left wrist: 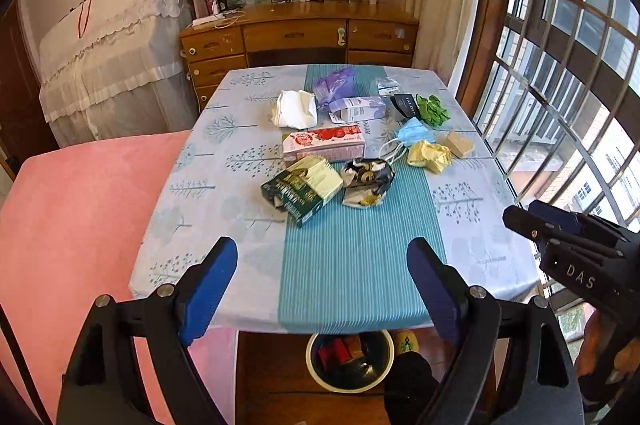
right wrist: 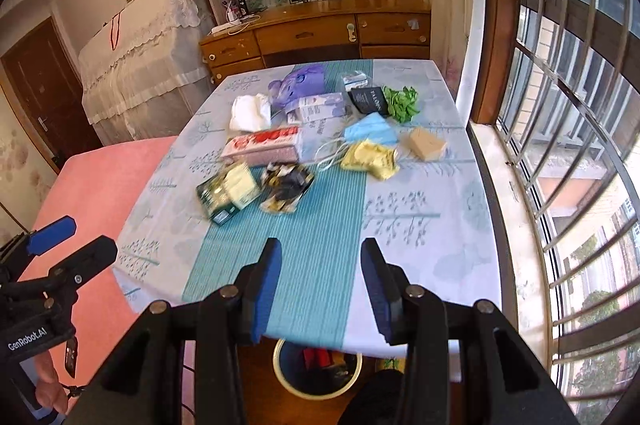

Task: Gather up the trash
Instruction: 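Grasp the green glove with the right tool while the left tool grasps the blue mask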

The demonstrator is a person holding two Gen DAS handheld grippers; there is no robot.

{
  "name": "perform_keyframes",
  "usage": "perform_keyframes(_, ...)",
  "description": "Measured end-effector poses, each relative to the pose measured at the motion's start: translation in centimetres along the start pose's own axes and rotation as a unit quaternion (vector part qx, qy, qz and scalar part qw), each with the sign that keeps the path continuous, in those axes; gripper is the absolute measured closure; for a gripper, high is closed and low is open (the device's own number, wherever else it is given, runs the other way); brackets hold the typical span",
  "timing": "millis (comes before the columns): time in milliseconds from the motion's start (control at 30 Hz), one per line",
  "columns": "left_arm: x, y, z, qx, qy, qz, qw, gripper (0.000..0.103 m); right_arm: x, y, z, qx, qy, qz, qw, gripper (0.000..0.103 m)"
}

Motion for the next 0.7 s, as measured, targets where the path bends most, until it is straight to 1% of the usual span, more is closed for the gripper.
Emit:
perform_keyframes(100,-1.3,3.0,3.1,0.015,-0.004,-0.009,0.9998,0.018,-2.2,3.4,2.9,0.013,0.010,-0.008,1.000,0.062)
perform_keyframes(233,-3.7,7.1,8.1,0.058,-0.023,-0.020,0.9979,0.018,-5.1,7.3,6.5,0.043,0.015,-0.009,0.999,0.062)
perform_keyframes(367,-6.2,11.3,13.1,0.085,-0.046,-0.022,0.9950,0.018,-7.5,10.9,9.9,0.066,0.030,-0.025,0.997,0.062)
perform_keyframes(467,-8.1,14.0,17.5,0.117,-0.074,-0.026,0.9900,0.018,-9.0,13.1,12.3,0.084,0.035,-0.032,0.995,0.062)
perform_keyframes(567,-9.6,15.7,21.3,0.142,-0.079,-0.010,0.9867,0.018,-10.2,15.1,14.8,0.101,0.041,-0.029,0.994,0.062)
perform_keyframes(700,-10.8,17.2,26.1,0.170,-0.075,0.010,0.9825,0.018,-11.0,17.4,18.1,0.119,0.050,-0.018,0.991,0.062)
Point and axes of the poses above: each gripper's, at about its wrist camera, not at the fingertips, and z roughly the way its jaws point, x to its left, y to its top, the point moved 6 cm from there along z, roughly the way its jaws point, and after that the axes turned 13 degrees about z, right-handed, at the moved point
